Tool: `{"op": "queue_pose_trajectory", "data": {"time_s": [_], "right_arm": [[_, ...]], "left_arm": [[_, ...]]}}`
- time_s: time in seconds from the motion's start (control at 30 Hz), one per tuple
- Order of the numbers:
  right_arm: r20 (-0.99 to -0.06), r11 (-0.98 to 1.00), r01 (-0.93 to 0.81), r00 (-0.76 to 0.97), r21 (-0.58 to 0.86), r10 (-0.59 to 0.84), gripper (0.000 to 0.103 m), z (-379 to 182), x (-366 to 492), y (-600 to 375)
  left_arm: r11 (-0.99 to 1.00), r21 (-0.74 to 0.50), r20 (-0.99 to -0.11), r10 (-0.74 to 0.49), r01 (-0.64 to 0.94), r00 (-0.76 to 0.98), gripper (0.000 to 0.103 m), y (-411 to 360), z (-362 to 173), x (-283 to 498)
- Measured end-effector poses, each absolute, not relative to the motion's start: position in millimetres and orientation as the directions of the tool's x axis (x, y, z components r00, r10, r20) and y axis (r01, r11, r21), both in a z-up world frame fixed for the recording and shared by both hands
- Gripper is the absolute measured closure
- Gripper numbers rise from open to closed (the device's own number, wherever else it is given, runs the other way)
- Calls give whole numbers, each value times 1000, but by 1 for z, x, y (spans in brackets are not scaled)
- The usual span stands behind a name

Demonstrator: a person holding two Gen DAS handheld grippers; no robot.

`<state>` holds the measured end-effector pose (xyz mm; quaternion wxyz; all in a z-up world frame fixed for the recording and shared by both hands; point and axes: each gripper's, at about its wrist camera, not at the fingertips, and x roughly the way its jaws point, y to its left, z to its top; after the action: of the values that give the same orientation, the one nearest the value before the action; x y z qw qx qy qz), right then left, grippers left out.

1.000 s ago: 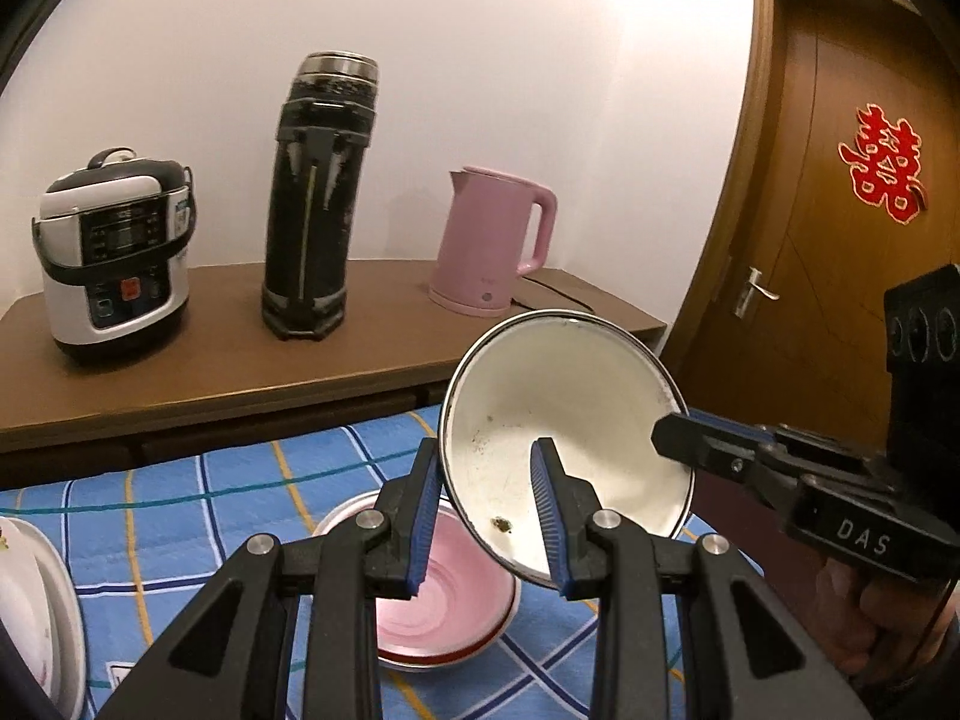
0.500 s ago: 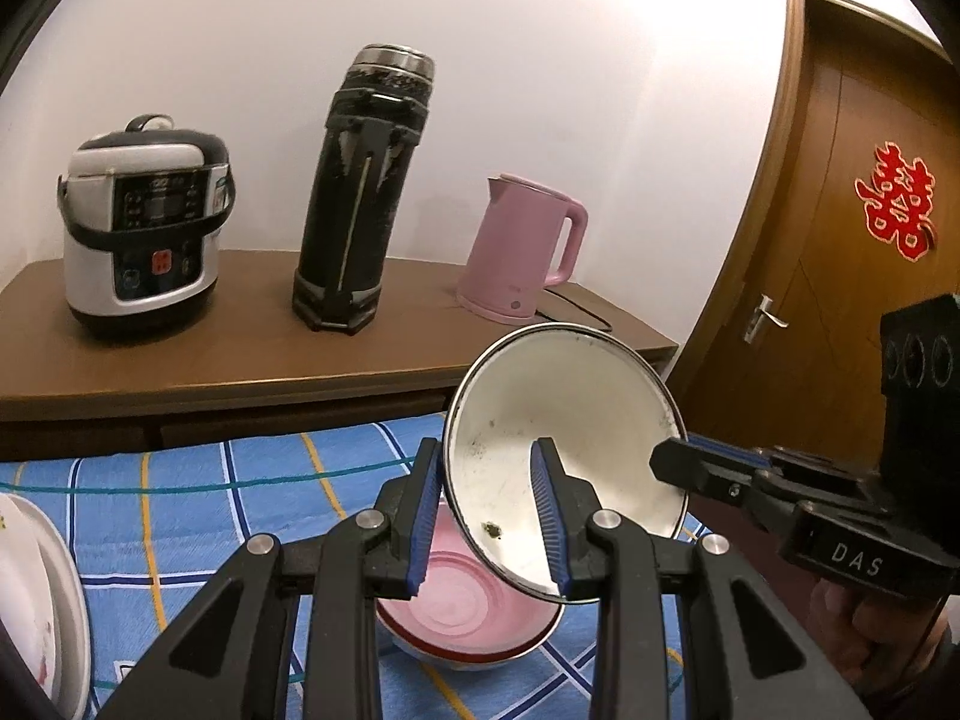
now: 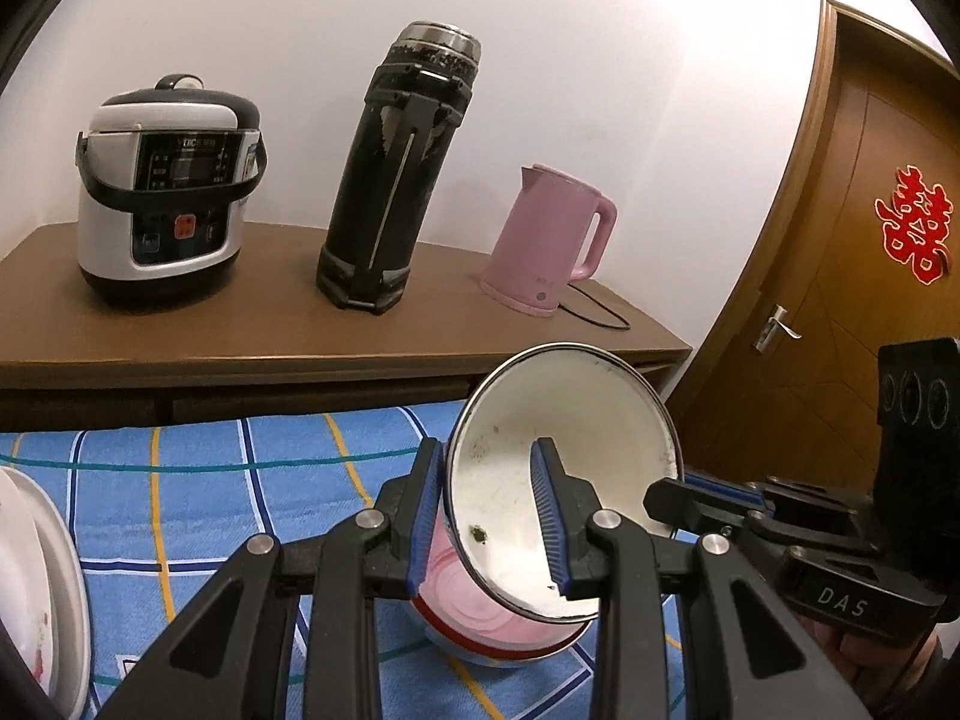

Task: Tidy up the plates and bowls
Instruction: 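Carry the white enamel bowl over the pink bowl with both grippers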

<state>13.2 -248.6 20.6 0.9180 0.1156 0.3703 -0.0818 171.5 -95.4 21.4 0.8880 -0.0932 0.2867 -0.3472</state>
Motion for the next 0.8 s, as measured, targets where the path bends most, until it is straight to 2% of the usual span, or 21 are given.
{"op": "queue_pose_trajectory", "data": {"time_s": [0.8], "right_arm": [[-759, 957, 243, 650, 160, -38, 91, 2, 20, -250]], "left_arm": [[769, -325, -535, -630, 551, 563, 70, -106, 7, 179]]}}
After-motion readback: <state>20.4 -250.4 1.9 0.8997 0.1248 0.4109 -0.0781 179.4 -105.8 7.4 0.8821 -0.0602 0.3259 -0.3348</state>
